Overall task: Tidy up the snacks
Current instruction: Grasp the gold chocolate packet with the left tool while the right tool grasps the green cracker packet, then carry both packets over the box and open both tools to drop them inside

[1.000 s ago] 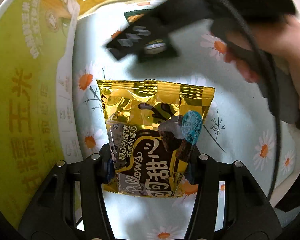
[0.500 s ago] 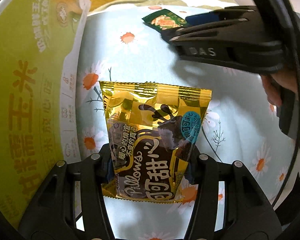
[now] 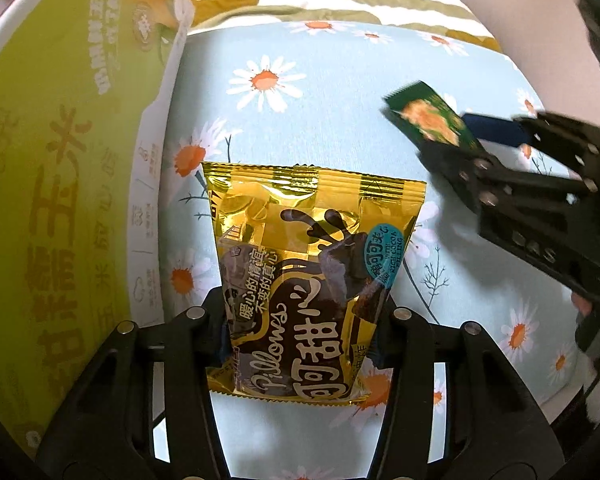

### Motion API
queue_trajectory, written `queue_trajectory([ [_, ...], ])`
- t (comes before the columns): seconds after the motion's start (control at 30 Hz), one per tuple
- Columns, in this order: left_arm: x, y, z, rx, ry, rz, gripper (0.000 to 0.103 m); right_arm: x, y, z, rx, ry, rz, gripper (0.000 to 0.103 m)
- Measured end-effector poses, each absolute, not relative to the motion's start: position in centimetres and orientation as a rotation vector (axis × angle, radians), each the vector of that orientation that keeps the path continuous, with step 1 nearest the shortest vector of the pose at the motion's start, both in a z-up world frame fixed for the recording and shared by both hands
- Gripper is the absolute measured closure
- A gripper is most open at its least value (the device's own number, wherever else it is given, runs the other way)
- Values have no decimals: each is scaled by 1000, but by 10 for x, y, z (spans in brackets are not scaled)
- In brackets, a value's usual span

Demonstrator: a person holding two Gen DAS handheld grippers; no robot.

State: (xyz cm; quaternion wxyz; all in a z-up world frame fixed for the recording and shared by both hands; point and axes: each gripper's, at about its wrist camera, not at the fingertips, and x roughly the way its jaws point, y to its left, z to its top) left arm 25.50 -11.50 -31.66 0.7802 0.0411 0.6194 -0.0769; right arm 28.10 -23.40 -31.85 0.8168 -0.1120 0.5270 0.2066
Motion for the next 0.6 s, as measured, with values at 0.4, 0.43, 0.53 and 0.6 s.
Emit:
queue_trajectory([
  [0.4,213,-111,-245,4,1195,-186,59,228,-259,-245,-110,1019,359,63],
  [0.43,208,-110,-234,-5,1175,-186,59,223,-259,-235,-103,1009,357,63],
  [0.53,191,-106,-198,-29,1111,-181,59,209,-258,-209,-85,977,353,63],
  [0.6,181,-99,-172,-42,1063,-171,59,201,-255,-188,-74,952,354,63],
])
